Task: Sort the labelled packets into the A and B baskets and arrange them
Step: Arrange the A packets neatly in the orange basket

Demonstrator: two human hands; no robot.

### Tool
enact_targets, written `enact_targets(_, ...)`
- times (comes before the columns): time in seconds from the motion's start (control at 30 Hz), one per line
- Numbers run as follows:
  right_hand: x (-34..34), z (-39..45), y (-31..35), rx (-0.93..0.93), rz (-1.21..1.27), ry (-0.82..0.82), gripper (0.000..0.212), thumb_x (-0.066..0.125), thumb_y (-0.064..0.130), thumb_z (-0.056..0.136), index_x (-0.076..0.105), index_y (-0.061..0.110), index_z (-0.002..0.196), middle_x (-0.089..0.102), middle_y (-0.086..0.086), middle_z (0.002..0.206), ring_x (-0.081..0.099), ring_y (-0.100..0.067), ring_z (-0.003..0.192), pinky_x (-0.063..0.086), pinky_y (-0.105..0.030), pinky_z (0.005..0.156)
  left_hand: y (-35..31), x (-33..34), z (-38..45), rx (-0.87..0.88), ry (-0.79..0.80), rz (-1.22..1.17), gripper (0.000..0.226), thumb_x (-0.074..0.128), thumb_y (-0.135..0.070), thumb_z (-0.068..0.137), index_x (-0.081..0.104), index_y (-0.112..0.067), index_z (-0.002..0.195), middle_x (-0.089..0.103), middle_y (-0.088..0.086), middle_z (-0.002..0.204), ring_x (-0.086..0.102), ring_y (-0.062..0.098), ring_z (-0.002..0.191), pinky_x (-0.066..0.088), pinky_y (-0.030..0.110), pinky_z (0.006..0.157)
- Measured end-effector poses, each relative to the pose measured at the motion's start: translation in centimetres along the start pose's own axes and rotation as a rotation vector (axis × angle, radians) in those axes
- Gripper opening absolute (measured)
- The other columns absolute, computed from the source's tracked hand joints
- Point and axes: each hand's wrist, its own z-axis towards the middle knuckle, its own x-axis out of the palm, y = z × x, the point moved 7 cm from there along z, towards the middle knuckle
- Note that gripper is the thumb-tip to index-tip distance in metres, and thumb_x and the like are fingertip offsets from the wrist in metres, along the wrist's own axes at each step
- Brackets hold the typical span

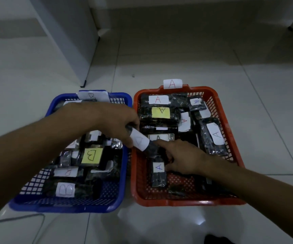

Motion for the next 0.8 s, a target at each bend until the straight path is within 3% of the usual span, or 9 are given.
enact_targets(0.07,0.0,-0.1,0.2,-0.038,-0.108,-0.002,0.078,0.075,0.030,0.085,0.032,0.032,0.151,0.056,0.000,0.129,0.056,-0.020,0.112,0.050,-0.033,0.087,0.6,-0.3,-0.1,-0.037,-0.023,-0.050,0.043,0.074,-0.042,0.081,0.060,-0.025,0.117,0.057,-0.010,0.107,0.058,0.010,0.094,0.051,0.031,0.084)
enact_targets(0.13,0.2,0.0,0.2,-0.059,-0.185,0.008,0.074,0.073,0.031,0.085,0.036,0.036,0.148,0.050,0.002,0.130,0.054,-0.020,0.114,0.051,-0.035,0.087,0.8,-0.3,-0.1,-0.077,-0.036,-0.012,0.040,0.071,-0.042,0.083,0.059,-0.023,0.116,0.059,-0.008,0.103,0.059,0.010,0.091,0.050,0.027,0.077)
enact_targets(0.3,-0.5,-0.4,-0.6,-0.006,-0.223,-0.046,0.077,0.077,0.056,0.073,0.040,0.034,0.137,0.040,0.004,0.127,0.056,-0.018,0.107,0.051,-0.032,0.079,0.9,-0.2,0.5,-0.167,-0.109,0.062,0.037,0.062,-0.044,0.088,0.059,-0.013,0.109,0.060,0.001,0.095,0.061,0.019,0.088,0.051,0.034,0.077)
enact_targets(0.47,-2.4,-1.8,-2.1,0.134,-0.160,-0.215,0.069,0.070,0.075,0.067,0.047,0.027,0.110,0.062,0.007,0.106,0.061,-0.014,0.091,0.053,-0.031,0.073,0.6,-1.7,0.4,-0.163,-0.266,-0.110,0.040,0.070,-0.044,0.082,0.054,-0.020,0.110,0.061,-0.003,0.101,0.059,0.015,0.091,0.049,0.030,0.076)
enact_targets(0.57,-2.0,-2.2,-2.2,0.227,-0.151,-0.256,0.074,0.071,0.073,0.068,0.043,0.026,0.117,0.066,0.005,0.099,0.065,-0.017,0.088,0.055,-0.033,0.073,-0.3,-1.2,1.0,-0.137,-0.303,-0.221,0.052,0.075,-0.044,0.079,0.051,-0.019,0.118,0.060,-0.003,0.107,0.057,0.014,0.093,0.045,0.027,0.074)
enact_targets(0.63,-1.2,-2.2,-2.1,0.272,-0.139,-0.270,0.071,0.073,0.068,0.071,0.041,0.025,0.118,0.066,0.004,0.098,0.066,-0.019,0.088,0.051,-0.031,0.069,-0.8,-0.6,1.4,-0.130,-0.285,-0.278,0.056,0.076,-0.044,0.078,0.049,-0.019,0.120,0.056,-0.006,0.101,0.055,0.014,0.091,0.042,0.025,0.071)
enact_targets(0.8,-1.1,-2.0,-2.1,0.327,-0.181,-0.318,0.070,0.069,0.068,0.075,0.040,0.023,0.120,0.064,0.002,0.104,0.065,-0.021,0.092,0.044,-0.030,0.066,-1.1,0.7,2.1,-0.136,-0.232,-0.415,0.050,0.077,-0.044,0.077,0.048,-0.022,0.111,0.052,-0.013,0.089,0.054,0.007,0.081,0.041,0.021,0.059)
